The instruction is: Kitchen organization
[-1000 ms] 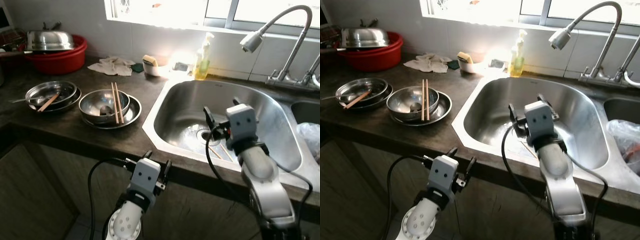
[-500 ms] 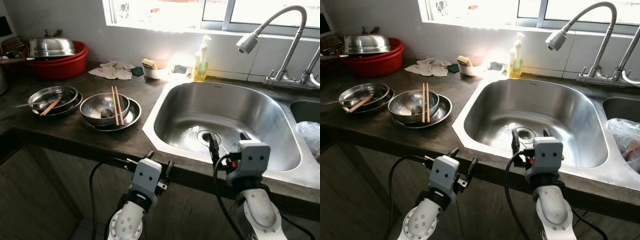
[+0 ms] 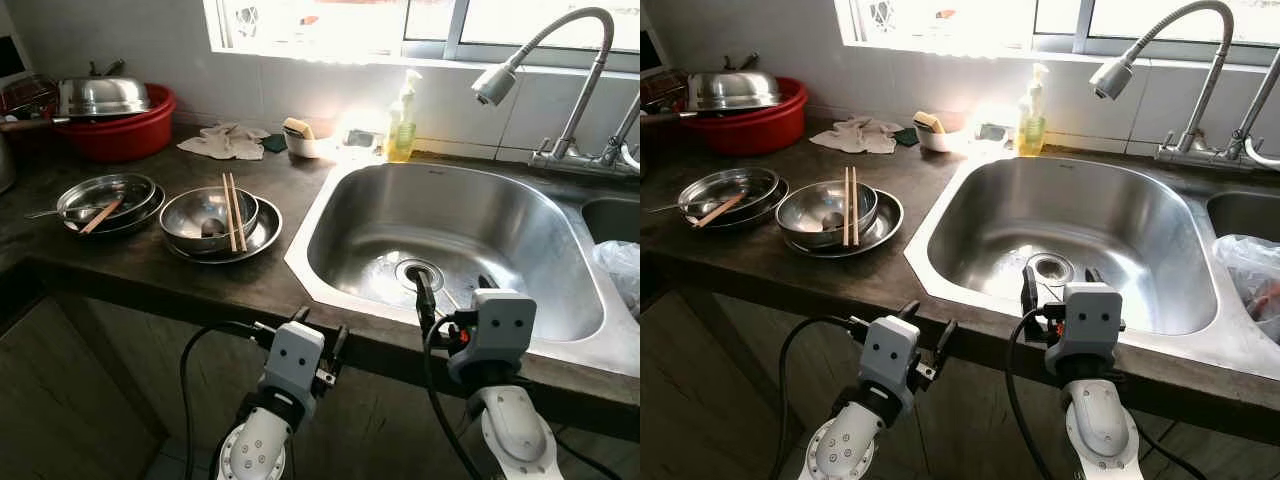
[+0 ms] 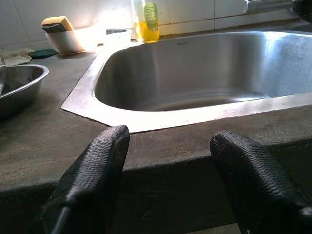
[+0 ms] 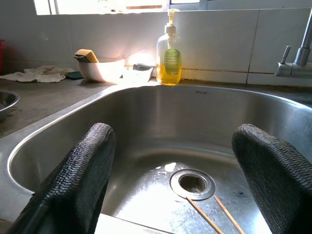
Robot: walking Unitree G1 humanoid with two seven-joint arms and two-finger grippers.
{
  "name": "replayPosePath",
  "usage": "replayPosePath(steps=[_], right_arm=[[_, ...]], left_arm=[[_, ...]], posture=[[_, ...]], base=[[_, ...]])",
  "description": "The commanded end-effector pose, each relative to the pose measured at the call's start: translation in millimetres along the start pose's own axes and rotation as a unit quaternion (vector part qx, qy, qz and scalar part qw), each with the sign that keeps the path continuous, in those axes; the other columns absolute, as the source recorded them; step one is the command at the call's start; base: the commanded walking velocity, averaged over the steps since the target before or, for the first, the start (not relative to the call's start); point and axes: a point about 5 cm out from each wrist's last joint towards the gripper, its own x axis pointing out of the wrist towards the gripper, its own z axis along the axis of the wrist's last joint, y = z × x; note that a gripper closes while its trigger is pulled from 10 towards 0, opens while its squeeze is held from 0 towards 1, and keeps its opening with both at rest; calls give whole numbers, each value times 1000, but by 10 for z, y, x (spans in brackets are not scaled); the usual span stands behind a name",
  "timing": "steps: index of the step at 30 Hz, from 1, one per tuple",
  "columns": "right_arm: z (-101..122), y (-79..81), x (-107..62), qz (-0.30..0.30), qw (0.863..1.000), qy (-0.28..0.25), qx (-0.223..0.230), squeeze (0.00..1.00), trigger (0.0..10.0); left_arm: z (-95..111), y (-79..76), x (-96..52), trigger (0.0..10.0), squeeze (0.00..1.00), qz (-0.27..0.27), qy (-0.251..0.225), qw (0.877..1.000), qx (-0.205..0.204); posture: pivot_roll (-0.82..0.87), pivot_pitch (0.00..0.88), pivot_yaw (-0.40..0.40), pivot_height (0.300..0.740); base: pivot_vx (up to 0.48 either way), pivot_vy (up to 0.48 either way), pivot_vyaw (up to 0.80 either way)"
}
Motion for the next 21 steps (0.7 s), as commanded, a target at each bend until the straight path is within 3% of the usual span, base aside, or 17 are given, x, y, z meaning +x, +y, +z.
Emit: replayPosePath(steps=[1,21], right_arm=[[35,14,8,2,1000,-3,-2,0,10000],[11,61,25,12,1000,7,-5,0,10000]], left_arm=[[0,-18,-4,10000,0,-8,3,1000,1],[4,-9,-11,10000,0,-5,6,1000,1]], posture=[[176,0,-31,740],[181,0,-30,740]], base=[[0,0,0],[-287,0,0]])
